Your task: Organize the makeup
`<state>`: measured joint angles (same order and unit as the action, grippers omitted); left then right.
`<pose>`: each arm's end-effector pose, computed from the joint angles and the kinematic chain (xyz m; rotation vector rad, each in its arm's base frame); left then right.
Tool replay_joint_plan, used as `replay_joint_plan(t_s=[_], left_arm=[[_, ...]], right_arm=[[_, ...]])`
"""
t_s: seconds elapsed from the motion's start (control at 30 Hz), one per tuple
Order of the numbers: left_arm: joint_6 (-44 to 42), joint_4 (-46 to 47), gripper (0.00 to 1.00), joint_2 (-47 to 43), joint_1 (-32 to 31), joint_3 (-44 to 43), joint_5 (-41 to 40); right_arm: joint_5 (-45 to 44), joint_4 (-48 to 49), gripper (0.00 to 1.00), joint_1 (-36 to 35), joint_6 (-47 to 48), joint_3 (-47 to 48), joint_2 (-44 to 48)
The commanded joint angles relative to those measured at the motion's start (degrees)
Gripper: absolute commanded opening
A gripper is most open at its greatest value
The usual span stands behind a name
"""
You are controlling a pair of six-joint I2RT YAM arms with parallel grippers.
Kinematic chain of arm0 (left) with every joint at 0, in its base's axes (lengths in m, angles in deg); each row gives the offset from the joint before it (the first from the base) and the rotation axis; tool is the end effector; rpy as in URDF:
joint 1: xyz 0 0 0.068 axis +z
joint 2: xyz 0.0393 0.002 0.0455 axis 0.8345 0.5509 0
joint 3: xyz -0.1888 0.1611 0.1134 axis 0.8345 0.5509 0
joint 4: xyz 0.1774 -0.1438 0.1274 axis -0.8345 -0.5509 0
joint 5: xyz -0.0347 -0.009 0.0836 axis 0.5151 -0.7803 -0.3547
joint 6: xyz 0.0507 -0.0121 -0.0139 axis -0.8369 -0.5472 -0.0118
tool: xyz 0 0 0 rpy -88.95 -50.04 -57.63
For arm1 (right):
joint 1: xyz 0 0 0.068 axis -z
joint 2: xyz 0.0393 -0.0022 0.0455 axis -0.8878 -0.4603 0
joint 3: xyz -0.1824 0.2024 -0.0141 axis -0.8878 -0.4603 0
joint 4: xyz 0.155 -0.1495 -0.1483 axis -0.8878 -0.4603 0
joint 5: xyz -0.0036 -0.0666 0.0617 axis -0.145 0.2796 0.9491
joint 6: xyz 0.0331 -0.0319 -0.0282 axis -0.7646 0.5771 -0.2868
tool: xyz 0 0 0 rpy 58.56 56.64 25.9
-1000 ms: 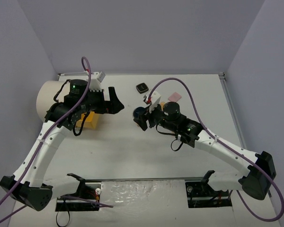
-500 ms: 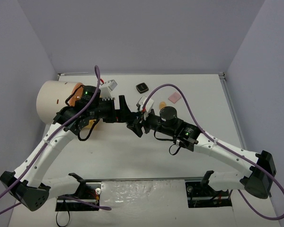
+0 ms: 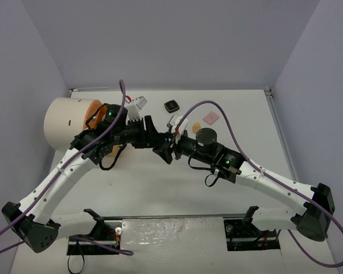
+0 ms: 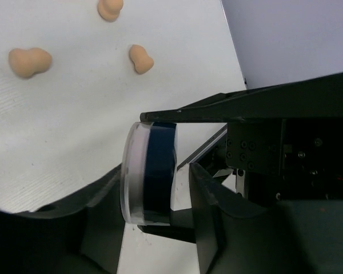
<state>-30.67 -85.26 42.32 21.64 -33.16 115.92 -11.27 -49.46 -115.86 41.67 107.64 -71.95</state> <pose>0.1967 -0.1569 0.4039 0.2286 2.1991 -1.2560 0.1643 0.2337 0.3671 -0.9131 1.2563 0.8504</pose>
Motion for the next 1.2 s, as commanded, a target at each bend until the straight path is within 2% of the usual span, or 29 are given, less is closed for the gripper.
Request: replay_joint_plan(t_s=[0.0, 0.1, 0.17, 0.3, 0.37, 0.43, 0.47, 0.6, 0.73, 0.93, 1.17], left_arm=[[1.9, 6.9, 0.29, 0.4, -1.1, -1.0, 1.2], [1.7, 7.0, 0.18, 0.3, -1.2, -0.4, 1.0], [1.5, 7.0, 0.09, 0.2, -1.2, -0.1, 0.7], [-0.1, 5.2, 0.04, 0.2, -1.2, -0.5, -2.6], [-2.5, 2.4, 0.04, 0.3, -1.1, -1.3, -4.6], [-5.5, -1.4, 0.04, 0.8, -1.1, -3.0, -9.5], [-6.8, -3.0, 0.04, 1.1, -1.1, -3.9, -13.1], [-12.3, -11.0, 0.04, 3.1, -0.5, -8.4, -31.3], [-18.1, -17.0, 0.04, 6.4, 3.2, -12.4, -41.7], [-22.7, -16.2, 0.04, 11.6, 13.7, -14.5, -41.6], [-24.6, -14.5, 0.05, 16.4, 18.3, -15.9, -42.9]], right_arm=[[1.1, 7.4, 0.19, -0.3, -0.1, 0.0, 1.5], [0.3, 7.7, 0.26, -0.3, -0.1, -0.6, 1.6], [-0.2, 7.9, 0.37, -0.3, -0.1, -0.9, 1.6], [-2.4, 8.7, 0.72, -0.2, 0.1, -2.0, 1.9], [-3.6, 8.7, 0.84, -0.1, 0.2, -2.5, 2.2], [-4.8, 8.2, 0.96, 0.1, 0.3, -3.2, 2.8], [-5.7, 7.7, 0.99, 0.1, 0.4, -3.5, 3.2], [-10.4, 5.1, 1.00, 0.7, 0.7, -5.1, 5.4], [-13.3, 3.2, 1.00, 1.8, 0.6, -7.9, 9.1], [-14.6, 2.4, 1.00, 6.0, -1.0, -12.9, 14.9], [-13.7, 0.9, 1.00, 9.2, -1.3, -15.6, 19.3]])
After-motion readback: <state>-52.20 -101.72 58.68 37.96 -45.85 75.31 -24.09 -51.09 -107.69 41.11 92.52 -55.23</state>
